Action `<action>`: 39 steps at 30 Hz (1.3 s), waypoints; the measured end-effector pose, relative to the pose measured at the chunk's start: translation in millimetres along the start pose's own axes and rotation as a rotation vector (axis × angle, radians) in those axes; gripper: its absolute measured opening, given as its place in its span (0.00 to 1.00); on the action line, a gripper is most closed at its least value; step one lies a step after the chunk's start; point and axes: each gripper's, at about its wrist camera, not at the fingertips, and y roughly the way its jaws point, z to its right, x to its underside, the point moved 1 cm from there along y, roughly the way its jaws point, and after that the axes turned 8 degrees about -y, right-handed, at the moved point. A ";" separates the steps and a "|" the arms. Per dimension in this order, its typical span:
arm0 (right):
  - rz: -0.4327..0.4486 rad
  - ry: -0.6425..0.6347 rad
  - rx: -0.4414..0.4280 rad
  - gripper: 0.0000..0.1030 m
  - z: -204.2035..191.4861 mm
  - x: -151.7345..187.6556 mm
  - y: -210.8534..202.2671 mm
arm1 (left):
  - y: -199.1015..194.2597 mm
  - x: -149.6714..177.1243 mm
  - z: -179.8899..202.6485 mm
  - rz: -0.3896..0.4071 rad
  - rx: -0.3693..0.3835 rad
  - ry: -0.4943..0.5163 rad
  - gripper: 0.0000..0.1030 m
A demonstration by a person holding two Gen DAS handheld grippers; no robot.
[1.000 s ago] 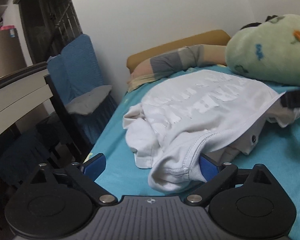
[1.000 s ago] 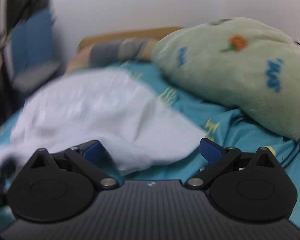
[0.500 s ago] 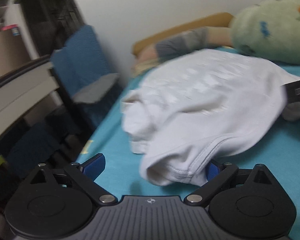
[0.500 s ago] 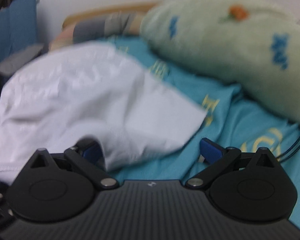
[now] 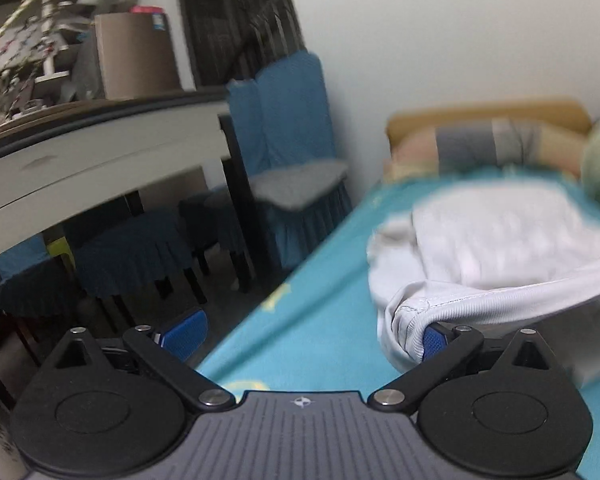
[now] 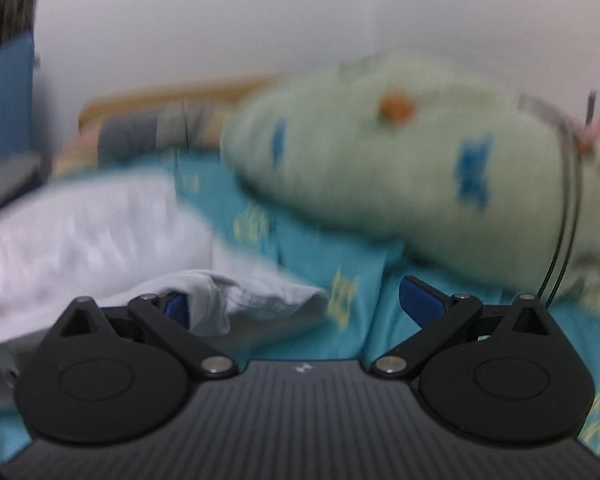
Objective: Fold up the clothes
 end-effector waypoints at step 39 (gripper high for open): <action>0.484 -0.037 -0.086 1.00 118.2 -343.6 -366.0 | -356.4 -384.1 -224.7 0.250 0.103 -0.536 1.00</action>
